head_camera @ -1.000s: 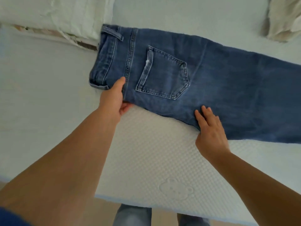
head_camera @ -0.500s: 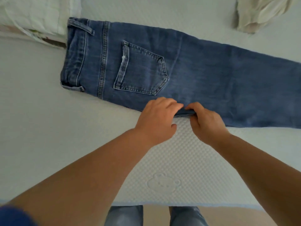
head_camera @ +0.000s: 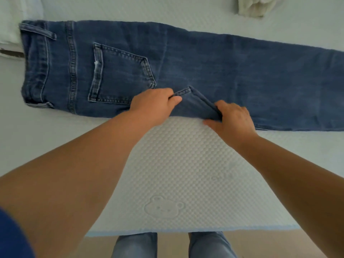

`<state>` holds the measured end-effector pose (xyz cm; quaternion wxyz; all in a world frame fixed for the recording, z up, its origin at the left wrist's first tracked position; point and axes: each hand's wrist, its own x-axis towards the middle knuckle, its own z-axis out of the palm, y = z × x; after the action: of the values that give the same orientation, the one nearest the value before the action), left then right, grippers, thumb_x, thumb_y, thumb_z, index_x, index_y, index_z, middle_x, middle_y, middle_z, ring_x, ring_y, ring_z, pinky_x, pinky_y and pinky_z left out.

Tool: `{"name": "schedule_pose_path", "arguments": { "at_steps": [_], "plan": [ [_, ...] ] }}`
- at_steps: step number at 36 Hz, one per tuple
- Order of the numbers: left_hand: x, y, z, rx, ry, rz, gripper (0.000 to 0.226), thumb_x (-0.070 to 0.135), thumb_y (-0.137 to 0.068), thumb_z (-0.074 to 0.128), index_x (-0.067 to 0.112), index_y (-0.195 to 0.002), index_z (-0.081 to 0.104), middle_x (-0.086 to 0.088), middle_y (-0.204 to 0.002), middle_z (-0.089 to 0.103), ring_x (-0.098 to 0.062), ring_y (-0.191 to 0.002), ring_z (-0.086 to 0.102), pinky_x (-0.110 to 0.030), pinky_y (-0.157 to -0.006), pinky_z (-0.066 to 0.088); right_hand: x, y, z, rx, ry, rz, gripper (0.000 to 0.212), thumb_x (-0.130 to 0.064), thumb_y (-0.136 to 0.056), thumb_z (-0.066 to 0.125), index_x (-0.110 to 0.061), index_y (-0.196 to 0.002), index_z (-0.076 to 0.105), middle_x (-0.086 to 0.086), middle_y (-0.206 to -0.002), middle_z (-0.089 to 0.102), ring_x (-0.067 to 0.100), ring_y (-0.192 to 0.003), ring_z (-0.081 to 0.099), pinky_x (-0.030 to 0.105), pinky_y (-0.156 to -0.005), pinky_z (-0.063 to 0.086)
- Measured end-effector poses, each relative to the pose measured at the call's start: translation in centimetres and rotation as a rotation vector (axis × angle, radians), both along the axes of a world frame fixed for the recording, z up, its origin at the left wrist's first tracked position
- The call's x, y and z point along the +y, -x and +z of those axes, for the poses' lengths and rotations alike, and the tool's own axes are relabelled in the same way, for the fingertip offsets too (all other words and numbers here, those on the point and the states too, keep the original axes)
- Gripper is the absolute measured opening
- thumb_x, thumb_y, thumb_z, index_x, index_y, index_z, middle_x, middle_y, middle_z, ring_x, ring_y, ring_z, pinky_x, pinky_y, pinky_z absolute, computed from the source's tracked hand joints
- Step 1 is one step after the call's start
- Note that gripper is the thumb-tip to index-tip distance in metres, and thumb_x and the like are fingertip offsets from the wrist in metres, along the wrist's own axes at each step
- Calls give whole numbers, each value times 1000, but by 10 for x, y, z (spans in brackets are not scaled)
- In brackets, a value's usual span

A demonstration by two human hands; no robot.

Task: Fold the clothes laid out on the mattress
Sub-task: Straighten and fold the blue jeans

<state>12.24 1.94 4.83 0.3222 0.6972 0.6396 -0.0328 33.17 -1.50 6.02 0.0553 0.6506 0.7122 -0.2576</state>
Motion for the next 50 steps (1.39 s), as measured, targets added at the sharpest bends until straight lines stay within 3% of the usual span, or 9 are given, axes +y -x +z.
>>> {"name": "schedule_pose_path", "arguments": {
  "at_steps": [8,11,17,23,33,39,42,45,50],
  "plan": [
    [-9,0,2,-196,36,105,36,51,-80,62,22,-67,45,7,-61,51,-7,-59,48,-27,-52,32,37,-13,-2,327,402,-110,25,-37,-72,76,-31,-68,52,-13,-64,54,1,-54,51,8,-38,33],
    [-12,2,3,-251,60,56,26,41,-80,66,23,-72,49,9,-60,49,-1,-56,44,-14,-49,31,41,-16,-3,366,453,-107,25,-38,-69,78,-29,-66,55,-14,-57,55,-7,-47,50,7,-37,34],
    [7,1,-1,-188,295,146,41,56,-80,61,21,-60,53,8,-52,50,-2,-51,46,-26,-49,31,37,-14,2,299,531,-45,32,-51,-78,66,-24,-64,53,-13,-50,55,1,-46,52,14,-41,37],
    [1,-14,-6,52,71,108,51,56,-93,38,21,-56,39,4,-65,45,-22,-70,45,-31,-60,32,20,1,-1,119,227,12,34,-40,-97,40,-17,-75,49,-4,-62,50,20,-63,50,31,-55,33],
    [-9,-4,-12,-114,23,164,42,58,-84,52,24,-61,45,10,-59,49,-13,-62,48,-28,-51,28,24,9,-16,-19,69,98,31,-38,-100,30,-16,-107,51,1,-72,56,17,-56,43,30,-56,30],
    [2,-12,-18,36,37,182,40,58,-89,45,23,-68,47,8,-64,47,-21,-73,51,-30,-57,29,6,36,-1,98,-278,97,32,-17,-86,58,-8,-116,59,12,-118,57,34,-108,52,45,-92,39],
    [3,-16,-16,69,19,216,37,57,-88,46,23,-76,58,1,-81,61,-24,-82,57,-29,-60,31,-9,56,-5,156,-61,171,52,-27,-95,46,-12,-143,35,3,-151,31,22,-141,22,38,-114,12],
    [-3,-14,-8,-10,-6,351,23,46,-87,55,25,-83,63,4,-88,67,-21,-86,61,-29,-62,38,-21,57,-23,24,87,250,64,-48,-97,19,-23,-145,-14,-12,-149,-20,4,-135,-24,31,-111,-18],
    [-40,23,16,-211,-330,613,7,24,-82,63,18,-78,64,7,-78,63,-10,-74,56,-19,-67,39,-22,58,-33,-65,80,258,74,-61,-87,8,-25,-148,-11,-12,-150,-21,4,-135,-25,33,-109,-19]
  ]
}}
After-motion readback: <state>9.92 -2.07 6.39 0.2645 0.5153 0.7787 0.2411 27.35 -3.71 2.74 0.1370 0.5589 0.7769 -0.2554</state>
